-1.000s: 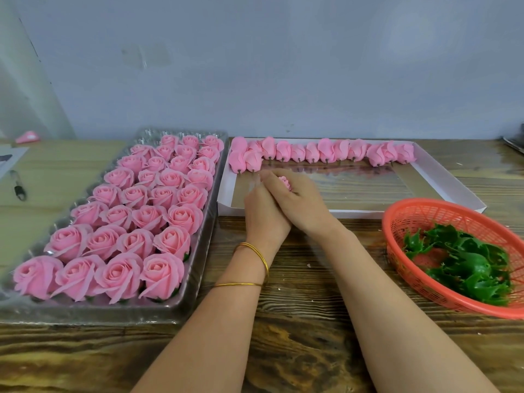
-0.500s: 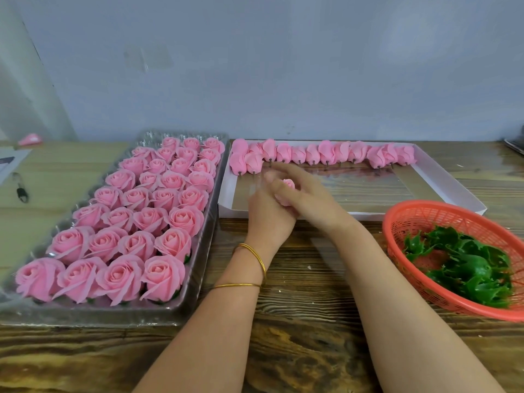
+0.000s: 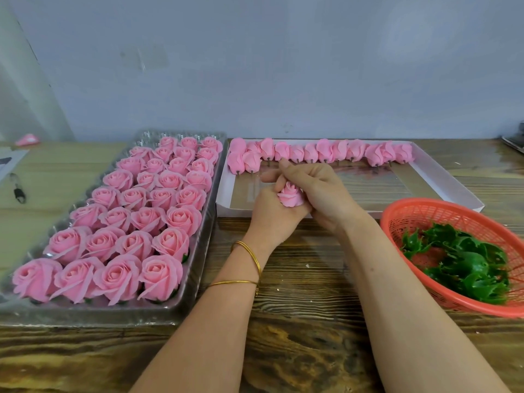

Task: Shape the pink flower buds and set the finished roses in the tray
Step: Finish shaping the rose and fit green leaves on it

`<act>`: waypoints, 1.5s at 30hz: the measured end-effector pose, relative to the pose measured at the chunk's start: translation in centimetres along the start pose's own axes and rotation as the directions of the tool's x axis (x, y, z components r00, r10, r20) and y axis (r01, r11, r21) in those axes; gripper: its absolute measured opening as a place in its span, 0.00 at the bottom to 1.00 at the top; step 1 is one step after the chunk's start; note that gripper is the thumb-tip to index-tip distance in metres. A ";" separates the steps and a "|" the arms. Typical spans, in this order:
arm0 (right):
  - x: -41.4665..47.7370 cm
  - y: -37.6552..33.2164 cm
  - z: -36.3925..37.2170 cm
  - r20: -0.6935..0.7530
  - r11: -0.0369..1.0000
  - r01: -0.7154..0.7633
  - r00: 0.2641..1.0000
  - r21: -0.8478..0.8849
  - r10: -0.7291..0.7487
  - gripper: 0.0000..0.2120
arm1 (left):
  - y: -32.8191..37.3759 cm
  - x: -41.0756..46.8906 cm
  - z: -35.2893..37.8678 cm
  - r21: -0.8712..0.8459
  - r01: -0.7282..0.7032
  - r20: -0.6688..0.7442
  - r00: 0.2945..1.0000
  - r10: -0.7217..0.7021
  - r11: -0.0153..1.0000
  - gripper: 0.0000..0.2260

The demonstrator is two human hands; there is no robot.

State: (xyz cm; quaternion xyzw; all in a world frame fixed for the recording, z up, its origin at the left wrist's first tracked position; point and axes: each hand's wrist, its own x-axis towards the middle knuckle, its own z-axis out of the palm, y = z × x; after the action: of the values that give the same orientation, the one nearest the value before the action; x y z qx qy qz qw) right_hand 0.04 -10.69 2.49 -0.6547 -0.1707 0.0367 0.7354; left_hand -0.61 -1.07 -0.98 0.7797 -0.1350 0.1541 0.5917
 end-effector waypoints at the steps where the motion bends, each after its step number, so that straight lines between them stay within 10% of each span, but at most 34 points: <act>1: 0.0 0.0 0.0 0.007 1.000 -0.009 1.000 -0.006 0.009 0.19 | 0.0 0.0 0.0 0.020 -0.014 0.000 1.000 0.014 1.000 0.10; 9: 0.0 0.4 0.2 0.033 0.999 -0.034 0.999 0.003 0.033 0.19 | -0.1 0.3 0.3 0.013 0.029 -0.055 0.998 -0.028 1.000 0.09; 21: -0.1 0.5 0.1 0.129 0.970 -0.201 0.974 0.136 0.183 0.16 | 0.1 0.0 0.4 -0.441 0.182 -0.021 0.977 -0.213 0.879 0.07; 45: 0.3 1.0 -0.7 -0.028 0.973 -0.106 0.993 0.207 0.115 0.14 | 0.2 0.0 -0.1 -0.305 0.210 0.010 0.976 -0.218 0.929 0.09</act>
State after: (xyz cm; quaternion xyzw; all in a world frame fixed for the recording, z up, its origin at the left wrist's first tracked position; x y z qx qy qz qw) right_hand 0.71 -11.16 1.51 -0.5845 -0.1145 0.0818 0.7991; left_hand -0.66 -1.05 -0.80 0.6873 -0.0641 0.0755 0.7196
